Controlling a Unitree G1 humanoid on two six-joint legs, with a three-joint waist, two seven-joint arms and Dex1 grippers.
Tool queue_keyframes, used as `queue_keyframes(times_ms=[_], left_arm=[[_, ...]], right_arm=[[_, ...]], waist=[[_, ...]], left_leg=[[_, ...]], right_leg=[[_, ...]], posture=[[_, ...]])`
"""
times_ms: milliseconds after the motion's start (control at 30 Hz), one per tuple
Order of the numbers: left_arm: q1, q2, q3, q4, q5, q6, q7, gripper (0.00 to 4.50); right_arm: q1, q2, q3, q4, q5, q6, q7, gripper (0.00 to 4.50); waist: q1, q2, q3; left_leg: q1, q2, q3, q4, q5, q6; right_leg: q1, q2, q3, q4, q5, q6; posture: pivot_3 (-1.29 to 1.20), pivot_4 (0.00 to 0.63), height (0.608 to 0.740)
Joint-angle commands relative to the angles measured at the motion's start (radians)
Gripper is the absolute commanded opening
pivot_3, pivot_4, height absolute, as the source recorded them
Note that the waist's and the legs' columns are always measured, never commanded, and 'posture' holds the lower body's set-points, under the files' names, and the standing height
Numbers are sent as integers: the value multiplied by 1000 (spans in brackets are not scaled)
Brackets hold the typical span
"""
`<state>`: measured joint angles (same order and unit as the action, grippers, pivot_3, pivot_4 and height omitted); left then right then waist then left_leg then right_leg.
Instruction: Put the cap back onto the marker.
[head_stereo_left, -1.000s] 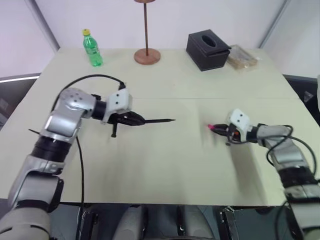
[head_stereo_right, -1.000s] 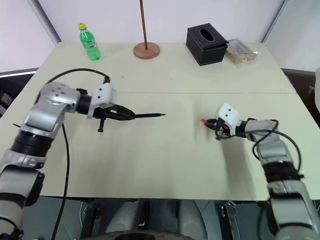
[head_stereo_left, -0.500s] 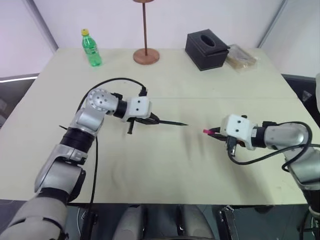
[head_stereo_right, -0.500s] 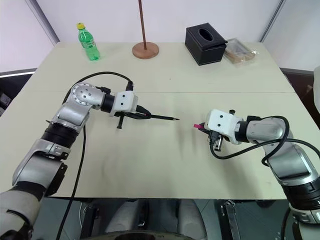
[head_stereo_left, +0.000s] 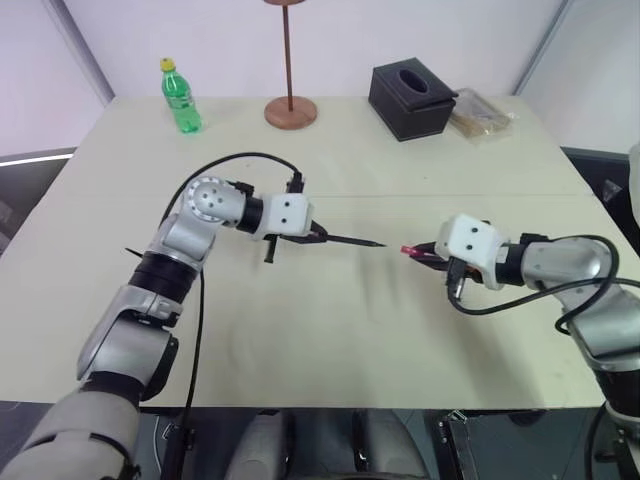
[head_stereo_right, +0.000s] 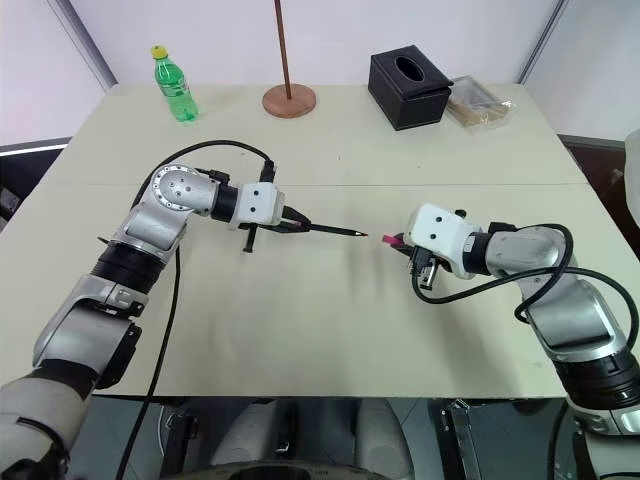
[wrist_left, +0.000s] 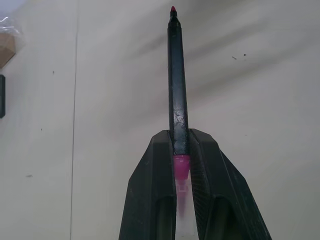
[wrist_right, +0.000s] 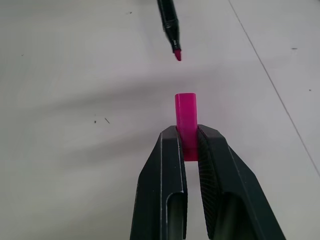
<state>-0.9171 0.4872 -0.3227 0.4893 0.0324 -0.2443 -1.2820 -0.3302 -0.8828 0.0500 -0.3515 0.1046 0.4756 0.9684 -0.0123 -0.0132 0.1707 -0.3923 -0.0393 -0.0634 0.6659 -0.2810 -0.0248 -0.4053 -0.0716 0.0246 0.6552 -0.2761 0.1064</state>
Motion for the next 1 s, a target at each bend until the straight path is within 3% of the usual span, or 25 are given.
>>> queue_keyframes(times_ms=[33, 1000], left_arm=[[-26, -7, 18, -30, -11, -1, 12, 0], [-30, -32, 4, -37, -6, -1, 5, 0]], right_arm=[[-26, 5, -5, -29, 13, 4, -7, 50], [-57, 13, 9, -35, 18, 20, -12, 50]], waist=[[0, 0, 0], [0, 0, 0]], left_leg=[[0, 0, 0, 0, 0, 0], [0, 0, 0, 0, 0, 0]], right_leg=[[0, 0, 0, 0, 0, 0], [0, 0, 0, 0, 0, 0]], posture=[[0, 150, 740], [0, 150, 740]])
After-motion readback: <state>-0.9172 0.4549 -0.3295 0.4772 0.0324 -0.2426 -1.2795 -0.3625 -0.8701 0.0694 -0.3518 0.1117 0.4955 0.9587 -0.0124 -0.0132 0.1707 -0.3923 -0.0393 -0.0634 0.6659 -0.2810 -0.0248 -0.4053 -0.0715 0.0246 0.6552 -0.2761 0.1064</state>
